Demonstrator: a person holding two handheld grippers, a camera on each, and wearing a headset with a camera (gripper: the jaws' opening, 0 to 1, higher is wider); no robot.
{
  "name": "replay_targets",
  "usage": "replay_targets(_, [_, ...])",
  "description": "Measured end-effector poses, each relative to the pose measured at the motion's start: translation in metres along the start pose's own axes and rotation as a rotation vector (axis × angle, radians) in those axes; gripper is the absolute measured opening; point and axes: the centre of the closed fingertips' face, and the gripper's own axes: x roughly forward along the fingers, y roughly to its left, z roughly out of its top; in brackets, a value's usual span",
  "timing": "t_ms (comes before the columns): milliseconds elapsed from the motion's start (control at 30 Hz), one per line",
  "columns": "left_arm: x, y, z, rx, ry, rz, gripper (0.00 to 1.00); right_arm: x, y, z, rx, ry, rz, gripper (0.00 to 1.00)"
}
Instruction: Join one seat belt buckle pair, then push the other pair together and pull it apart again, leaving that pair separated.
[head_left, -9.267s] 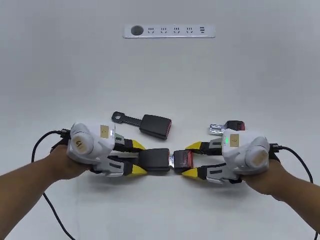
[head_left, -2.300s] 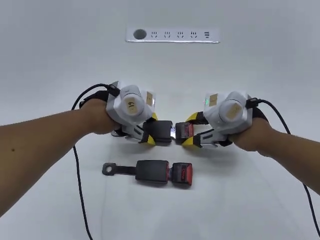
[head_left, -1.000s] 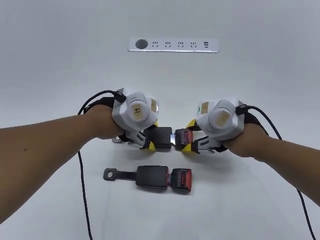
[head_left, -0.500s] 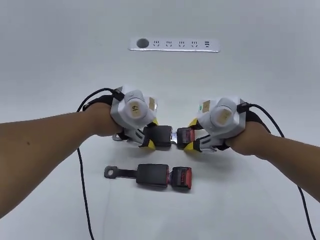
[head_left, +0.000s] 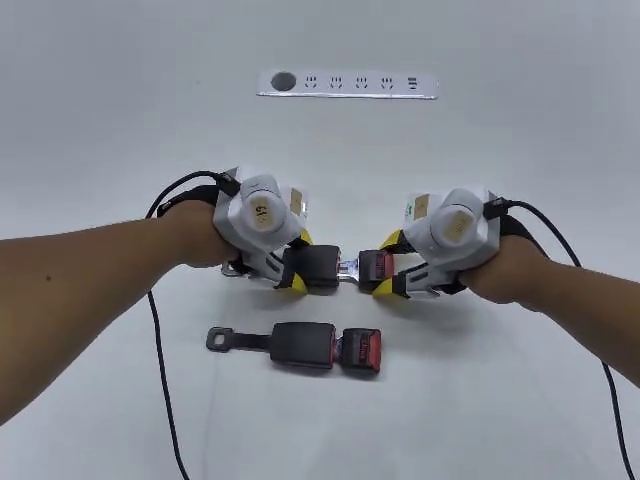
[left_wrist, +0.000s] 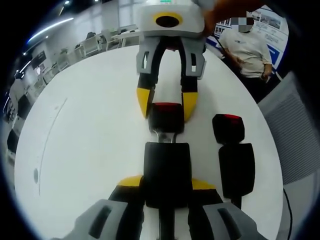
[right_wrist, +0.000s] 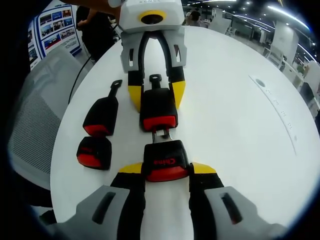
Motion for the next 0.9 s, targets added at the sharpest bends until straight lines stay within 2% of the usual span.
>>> replay_targets(533, [0.003,0.005,-0.003,0.004,-0.009,-0.004,0.34,-0.010,-0.004,-0.017,0.000,0.003,-0.001,0.32])
replay_targets(900, [0.004,0.005,-0.003,0.007,-0.012,-0.006,0.34,-0.024,-0.004,-0.037,0.014,-0.010,-0.017,0.32])
